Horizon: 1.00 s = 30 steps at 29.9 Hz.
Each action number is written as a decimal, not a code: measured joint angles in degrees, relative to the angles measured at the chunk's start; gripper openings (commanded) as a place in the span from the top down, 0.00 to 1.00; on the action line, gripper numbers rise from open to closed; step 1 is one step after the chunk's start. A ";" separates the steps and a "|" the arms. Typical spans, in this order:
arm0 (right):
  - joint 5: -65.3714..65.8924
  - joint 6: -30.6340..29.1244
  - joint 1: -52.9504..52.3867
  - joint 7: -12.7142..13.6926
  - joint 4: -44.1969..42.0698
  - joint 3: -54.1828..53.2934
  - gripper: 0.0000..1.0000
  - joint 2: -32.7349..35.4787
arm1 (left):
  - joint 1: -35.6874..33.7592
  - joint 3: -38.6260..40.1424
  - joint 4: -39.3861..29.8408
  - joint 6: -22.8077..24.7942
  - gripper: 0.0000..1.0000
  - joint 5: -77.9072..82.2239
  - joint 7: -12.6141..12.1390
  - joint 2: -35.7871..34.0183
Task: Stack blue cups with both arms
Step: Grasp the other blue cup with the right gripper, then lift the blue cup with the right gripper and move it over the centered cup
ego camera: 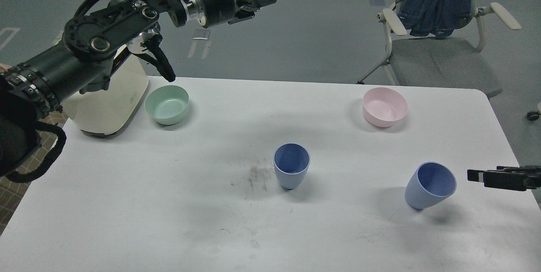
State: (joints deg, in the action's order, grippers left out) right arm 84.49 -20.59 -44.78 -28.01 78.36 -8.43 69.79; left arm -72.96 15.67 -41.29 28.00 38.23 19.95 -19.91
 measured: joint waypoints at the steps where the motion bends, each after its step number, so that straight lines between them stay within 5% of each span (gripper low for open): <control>1: 0.00 0.17 0.22 0.00 -0.20 0.00 0.20 -0.68 | 0.00 0.00 0.00 0.00 0.04 0.00 0.00 0.01; 9: 0.16 0.34 1.08 0.02 -2.55 0.74 0.49 -5.78 | 0.09 -0.03 -0.40 0.00 0.04 0.04 0.00 -0.22; 17: 0.78 0.21 1.71 0.02 -5.12 0.89 1.00 -9.34 | 0.13 -0.09 -0.72 0.00 0.04 0.06 -0.06 -0.47; 30: 1.06 0.07 -0.60 0.01 -4.62 0.62 1.00 -6.19 | 0.12 -0.11 -0.89 0.00 0.04 0.09 -0.26 -0.18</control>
State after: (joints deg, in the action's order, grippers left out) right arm 85.55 -20.52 -45.38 -28.00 73.74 -7.82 63.60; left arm -72.83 15.55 -42.18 28.00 38.32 19.70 -20.09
